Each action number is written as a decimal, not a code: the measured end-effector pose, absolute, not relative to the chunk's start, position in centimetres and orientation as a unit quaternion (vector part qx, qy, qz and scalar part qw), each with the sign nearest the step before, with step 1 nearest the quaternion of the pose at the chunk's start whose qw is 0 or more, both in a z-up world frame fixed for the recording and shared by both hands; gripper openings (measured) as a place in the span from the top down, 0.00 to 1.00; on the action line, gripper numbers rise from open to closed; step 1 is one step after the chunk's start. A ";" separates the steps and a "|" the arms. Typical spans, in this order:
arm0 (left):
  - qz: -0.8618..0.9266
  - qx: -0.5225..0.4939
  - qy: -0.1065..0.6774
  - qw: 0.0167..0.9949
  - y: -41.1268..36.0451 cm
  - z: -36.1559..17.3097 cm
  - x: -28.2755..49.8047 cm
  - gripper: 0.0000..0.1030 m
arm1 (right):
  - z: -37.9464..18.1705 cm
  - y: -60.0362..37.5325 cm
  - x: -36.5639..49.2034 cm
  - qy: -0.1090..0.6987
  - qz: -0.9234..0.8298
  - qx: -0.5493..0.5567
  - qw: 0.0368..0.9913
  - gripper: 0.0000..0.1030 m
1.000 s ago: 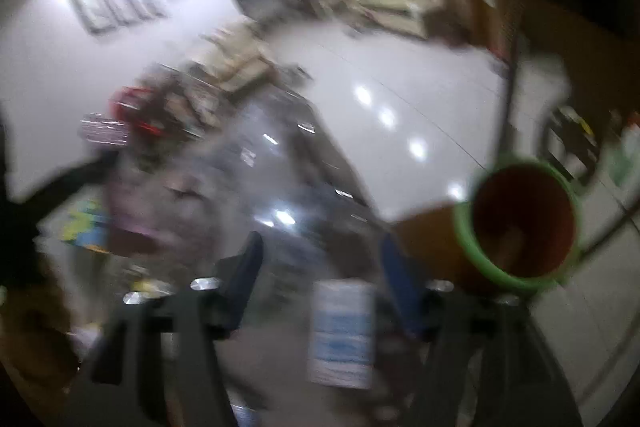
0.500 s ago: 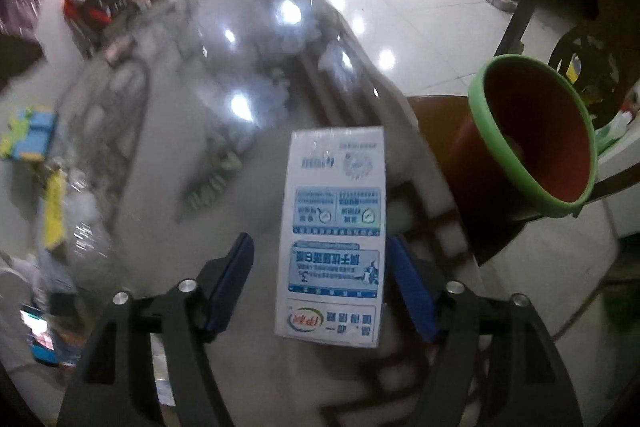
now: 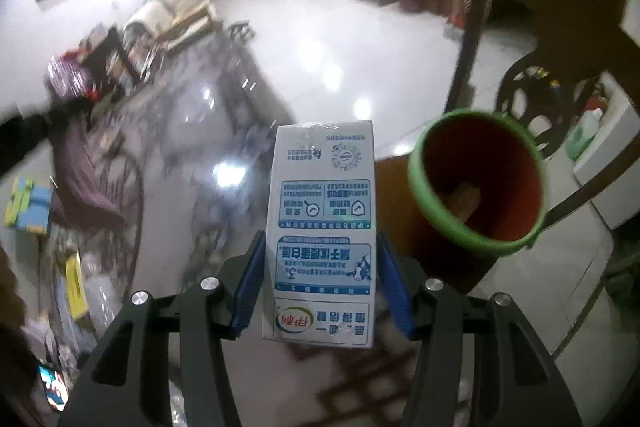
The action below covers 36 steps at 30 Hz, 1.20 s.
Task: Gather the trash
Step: 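Carry the pink bag and milk carton to the red bin and release both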
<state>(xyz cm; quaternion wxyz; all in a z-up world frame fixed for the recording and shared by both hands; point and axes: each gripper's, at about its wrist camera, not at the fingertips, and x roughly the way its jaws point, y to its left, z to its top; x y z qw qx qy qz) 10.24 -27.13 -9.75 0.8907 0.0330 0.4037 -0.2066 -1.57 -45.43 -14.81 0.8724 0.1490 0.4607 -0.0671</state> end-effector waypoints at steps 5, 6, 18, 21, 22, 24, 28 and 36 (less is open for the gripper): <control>-0.244 0.041 0.420 0.873 -31.7 -11.1 11.0 0.72 | -13.0 -49.3 -1.9 0.432 -0.101 0.151 0.883 0.49; -0.253 0.041 0.425 0.868 -32.8 -11.4 11.2 0.72 | -12.8 -50.3 -1.8 0.428 -0.109 0.149 0.885 0.49; -0.369 0.062 0.471 0.799 -47.1 -15.1 12.7 0.72 | -14.2 -62.3 -1.7 0.415 -0.165 0.190 0.874 0.49; -0.384 0.078 0.473 0.789 -50.2 -16.0 12.8 0.72 | -14.7 -64.0 -1.3 0.417 -0.173 0.193 0.871 0.49; -0.387 0.082 0.474 0.786 -50.9 -16.3 12.8 0.72 | -15.0 -64.7 -1.1 0.418 -0.175 0.193 0.870 0.49; -0.394 0.091 0.476 0.781 -52.5 -16.8 12.9 0.72 | -15.6 -65.8 -0.7 0.422 -0.180 0.191 0.868 0.49; -0.401 0.103 0.480 0.773 -54.7 -17.5 13.5 0.72 | -16.4 -67.2 -0.3 0.429 -0.186 0.186 0.864 0.49; -0.421 0.101 0.474 0.767 -55.4 -17.2 13.7 0.37 | -17.7 -68.1 0.7 0.437 -0.196 0.182 0.859 0.47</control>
